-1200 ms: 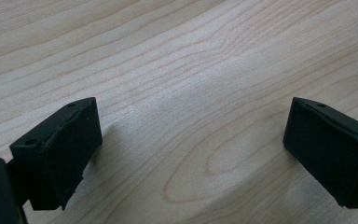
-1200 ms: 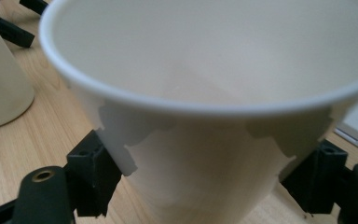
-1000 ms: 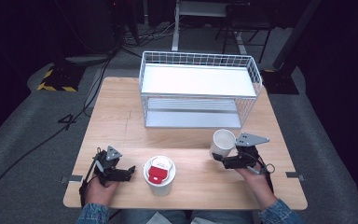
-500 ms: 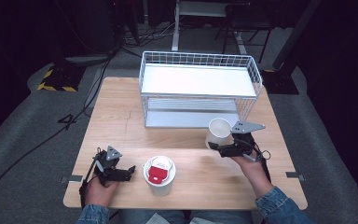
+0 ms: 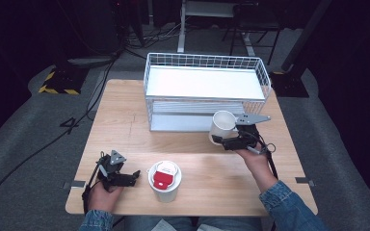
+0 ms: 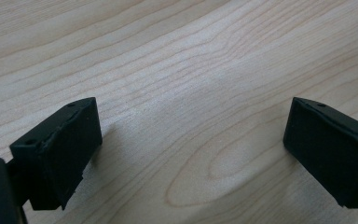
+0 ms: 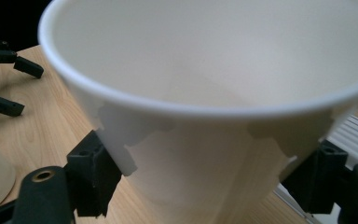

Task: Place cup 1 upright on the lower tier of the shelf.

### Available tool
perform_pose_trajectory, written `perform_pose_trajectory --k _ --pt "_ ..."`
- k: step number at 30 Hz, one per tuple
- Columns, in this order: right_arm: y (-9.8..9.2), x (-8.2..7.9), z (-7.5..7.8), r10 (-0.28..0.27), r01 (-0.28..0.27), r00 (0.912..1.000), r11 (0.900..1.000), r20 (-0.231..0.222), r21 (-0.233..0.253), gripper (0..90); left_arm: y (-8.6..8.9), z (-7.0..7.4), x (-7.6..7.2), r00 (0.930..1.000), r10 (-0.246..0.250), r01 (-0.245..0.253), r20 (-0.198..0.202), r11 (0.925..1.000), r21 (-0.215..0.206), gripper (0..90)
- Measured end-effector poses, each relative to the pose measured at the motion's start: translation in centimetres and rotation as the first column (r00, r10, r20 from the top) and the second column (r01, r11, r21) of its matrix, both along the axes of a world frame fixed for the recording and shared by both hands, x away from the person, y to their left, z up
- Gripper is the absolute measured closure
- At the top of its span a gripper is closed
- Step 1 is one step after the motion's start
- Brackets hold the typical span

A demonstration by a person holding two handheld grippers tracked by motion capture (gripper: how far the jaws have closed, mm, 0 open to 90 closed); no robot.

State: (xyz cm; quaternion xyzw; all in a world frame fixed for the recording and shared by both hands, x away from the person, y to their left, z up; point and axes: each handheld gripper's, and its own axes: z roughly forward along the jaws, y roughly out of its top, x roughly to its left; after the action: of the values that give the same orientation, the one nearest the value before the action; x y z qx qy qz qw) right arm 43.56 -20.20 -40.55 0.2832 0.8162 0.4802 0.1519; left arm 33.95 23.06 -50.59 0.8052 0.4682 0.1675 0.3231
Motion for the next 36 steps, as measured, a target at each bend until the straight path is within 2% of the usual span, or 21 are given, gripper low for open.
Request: perform_pose_trajectory --k 6,10,21,36 --pt "0.2 1.0 0.3 -0.014 0.014 0.9997 1.000 0.019 0.001 23.0 0.0 0.0 0.0 1.0000 0.000 0.000 0.000 1.0000 0.000 4.8" --pt "0.4 1.8 0.2 -0.020 0.020 0.9995 1.000 0.024 -0.023 23.0 0.0 0.0 0.0 1.0000 0.000 0.000 0.000 1.0000 0.000 4.8" --pt "1.5 3.3 -0.7 -0.045 0.045 0.9989 0.998 0.014 -0.043 23.0 0.0 0.0 0.0 1.0000 0.000 0.000 0.000 1.0000 -0.001 4.8" --pt "3.4 4.8 -2.0 -0.072 0.072 0.9965 0.997 0.043 -0.005 23.0 0.0 0.0 0.0 1.0000 0.000 0.000 0.000 1.0000 -0.001 4.8"
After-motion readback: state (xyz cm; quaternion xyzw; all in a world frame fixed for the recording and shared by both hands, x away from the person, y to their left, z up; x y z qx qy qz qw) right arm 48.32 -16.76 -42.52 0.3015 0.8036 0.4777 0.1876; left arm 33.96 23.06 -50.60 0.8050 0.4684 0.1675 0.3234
